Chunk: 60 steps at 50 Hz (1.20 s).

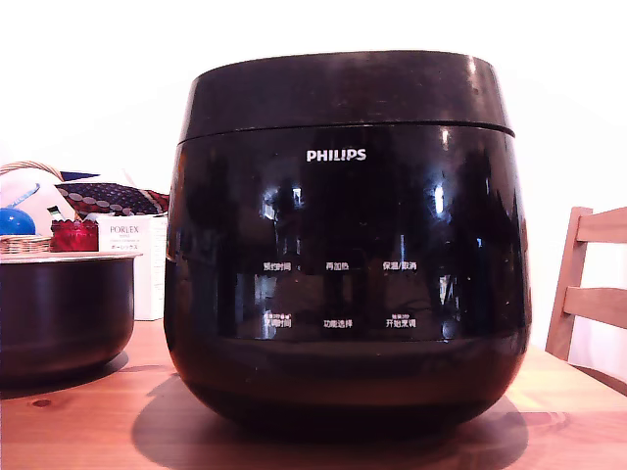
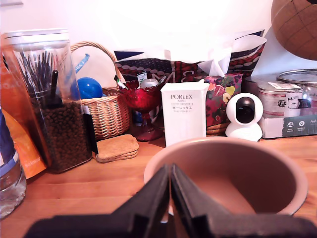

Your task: Open the rice cooker by pressing the large metal button on the top of its lid with medium force

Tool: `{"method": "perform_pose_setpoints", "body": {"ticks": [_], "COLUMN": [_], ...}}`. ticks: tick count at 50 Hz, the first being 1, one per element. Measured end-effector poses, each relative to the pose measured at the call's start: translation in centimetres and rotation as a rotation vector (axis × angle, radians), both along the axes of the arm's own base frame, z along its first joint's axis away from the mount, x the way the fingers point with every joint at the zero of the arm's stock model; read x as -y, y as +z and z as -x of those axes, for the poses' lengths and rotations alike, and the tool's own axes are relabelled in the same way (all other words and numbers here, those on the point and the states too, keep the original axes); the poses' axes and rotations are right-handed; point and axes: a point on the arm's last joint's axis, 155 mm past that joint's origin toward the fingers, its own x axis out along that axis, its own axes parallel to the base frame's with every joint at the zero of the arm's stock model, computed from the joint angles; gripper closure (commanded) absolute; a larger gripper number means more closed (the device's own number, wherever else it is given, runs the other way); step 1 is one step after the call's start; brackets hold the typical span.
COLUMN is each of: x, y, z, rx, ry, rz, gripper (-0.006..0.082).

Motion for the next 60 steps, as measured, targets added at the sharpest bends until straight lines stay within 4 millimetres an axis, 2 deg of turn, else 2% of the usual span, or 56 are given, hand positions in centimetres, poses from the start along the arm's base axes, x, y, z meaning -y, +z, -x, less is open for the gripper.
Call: {"method": "perform_pose_setpoints", "body": {"ticks": [2, 3, 5, 19, 24, 33, 37, 42, 51, 60], "x": [0.1, 1.3, 1.9, 2.2, 3.1, 5.4, 6.2, 7.3, 10.5, 12.5], "y": [-0.1, -0.1, -0.5, -0.5, 0.8, 4.3, 5.7, 5.9, 6.0, 8.3], "z": [0.0, 0.0, 0.1, 0.1, 0.3, 1.3, 1.9, 2.3, 4.0, 6.1], "rx": [-0.001, -0.001, -0.01, -0.006, 0.043, 0.193, 0.237, 0.239, 0.201, 0.238], "ry": [-0.006, -0.072, -0.106, -0.12, -0.167, -0.294, -0.35, -0.413, -0.608, -0.732], "rz": [0.0, -0.01, -0.01, -0.017, -0.022, -0.047, 0.019, 0.056, 0.146, 0.143], "gripper": [0.0791, 0.0791, 0.0791, 0.0791, 0.0791, 0.0791, 0.0791, 0.0791, 0.0791, 0.0791]}}
